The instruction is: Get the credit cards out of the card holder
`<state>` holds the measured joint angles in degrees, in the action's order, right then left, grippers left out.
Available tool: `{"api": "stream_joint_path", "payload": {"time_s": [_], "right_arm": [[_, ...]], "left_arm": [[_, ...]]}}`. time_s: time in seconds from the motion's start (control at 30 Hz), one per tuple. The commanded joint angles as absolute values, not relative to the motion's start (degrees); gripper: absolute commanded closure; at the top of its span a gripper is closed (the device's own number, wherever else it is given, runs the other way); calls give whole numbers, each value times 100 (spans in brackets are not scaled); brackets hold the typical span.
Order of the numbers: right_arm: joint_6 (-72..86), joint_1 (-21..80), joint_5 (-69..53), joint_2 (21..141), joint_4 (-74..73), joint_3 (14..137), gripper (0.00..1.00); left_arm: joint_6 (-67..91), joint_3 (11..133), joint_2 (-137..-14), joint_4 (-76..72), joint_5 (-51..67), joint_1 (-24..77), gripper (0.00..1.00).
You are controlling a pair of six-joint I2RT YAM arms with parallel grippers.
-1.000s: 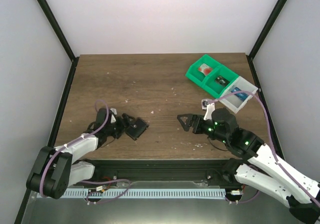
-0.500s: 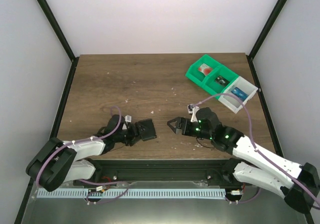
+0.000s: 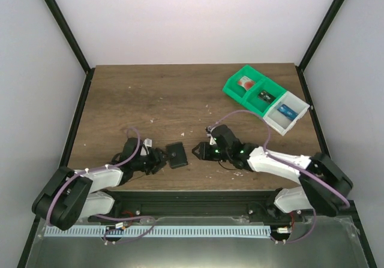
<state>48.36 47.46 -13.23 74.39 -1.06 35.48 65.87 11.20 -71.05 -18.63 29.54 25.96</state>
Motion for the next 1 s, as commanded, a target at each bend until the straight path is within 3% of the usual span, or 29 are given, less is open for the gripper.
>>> {"api": "stream_joint_path", "payload": {"time_s": [0.0, 0.23, 0.73, 0.83, 0.97], "right_arm": [[4460, 4781, -1417, 8090, 404, 3992, 64], [4403, 4781, -2024, 9137, 919, 4286, 65], [4369, 4779, -2355, 10189, 1285, 4623, 67], [4346, 4781, -2403, 10220, 1301, 4628, 74], [4354, 4781, -2443, 10242, 1345, 4616, 75]], "left_arm": [[6164, 1112, -7233, -1880, 3183, 2558, 46], [5868, 1219, -7418, -1804, 3074, 2558, 59], [5766, 1249, -7507, -1851, 3000, 2558, 61], [5761, 1265, -7585, -1889, 3035, 2558, 62], [5734, 1279, -7690, -1931, 3051, 2558, 65]]}}
